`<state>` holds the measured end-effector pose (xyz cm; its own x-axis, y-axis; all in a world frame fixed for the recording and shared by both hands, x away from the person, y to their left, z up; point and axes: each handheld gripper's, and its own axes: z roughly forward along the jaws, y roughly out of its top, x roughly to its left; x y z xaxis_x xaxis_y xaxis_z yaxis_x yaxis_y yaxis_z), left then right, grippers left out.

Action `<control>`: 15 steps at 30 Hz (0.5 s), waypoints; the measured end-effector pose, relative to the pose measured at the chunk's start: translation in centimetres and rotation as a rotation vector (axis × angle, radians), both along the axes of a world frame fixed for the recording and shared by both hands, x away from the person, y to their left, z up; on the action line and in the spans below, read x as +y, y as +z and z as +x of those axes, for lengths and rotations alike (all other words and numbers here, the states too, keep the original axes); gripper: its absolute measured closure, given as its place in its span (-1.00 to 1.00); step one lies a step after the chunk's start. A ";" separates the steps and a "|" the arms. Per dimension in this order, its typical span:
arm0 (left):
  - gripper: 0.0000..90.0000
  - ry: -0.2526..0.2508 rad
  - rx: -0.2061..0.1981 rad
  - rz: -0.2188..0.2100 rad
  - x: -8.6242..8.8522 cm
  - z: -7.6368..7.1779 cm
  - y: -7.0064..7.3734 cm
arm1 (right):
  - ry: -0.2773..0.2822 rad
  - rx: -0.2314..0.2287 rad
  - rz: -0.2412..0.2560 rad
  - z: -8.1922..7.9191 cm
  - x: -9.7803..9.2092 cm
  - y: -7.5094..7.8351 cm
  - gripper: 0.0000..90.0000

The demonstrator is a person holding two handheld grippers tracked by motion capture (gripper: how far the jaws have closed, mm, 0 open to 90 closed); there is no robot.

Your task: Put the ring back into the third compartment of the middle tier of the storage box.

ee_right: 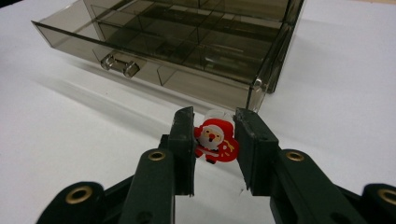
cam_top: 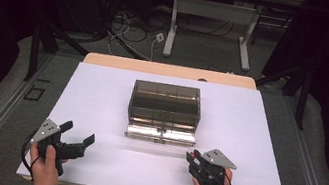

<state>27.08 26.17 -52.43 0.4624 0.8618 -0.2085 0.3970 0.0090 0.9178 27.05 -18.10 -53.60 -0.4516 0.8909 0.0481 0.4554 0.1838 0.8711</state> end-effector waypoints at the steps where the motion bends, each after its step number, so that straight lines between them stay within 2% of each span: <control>1: -1.00 0.000 0.000 0.000 0.0 0.0 0.0 | 0.004 -0.007 0.002 0.0 0.0 0.1 0.54; 8: -1.00 -0.001 0.001 0.002 -0.1 0.0 0.0 | 0.005 -0.014 0.008 0.0 -0.1 1.1 0.54; 10: -1.00 -0.002 0.000 0.003 -0.1 0.0 0.0 | 0.004 -0.033 0.020 0.1 -0.1 1.5 0.54; 15: -1.00 0.001 0.000 0.001 0.0 0.0 0.0 | 0.009 -0.046 0.016 0.4 -0.1 2.3 0.54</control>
<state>27.07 26.13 -52.42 0.4617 0.8624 -0.2078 0.3966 0.0088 0.9180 27.41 -18.18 -51.29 -0.4619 0.8860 0.0414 0.4132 0.1736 0.8940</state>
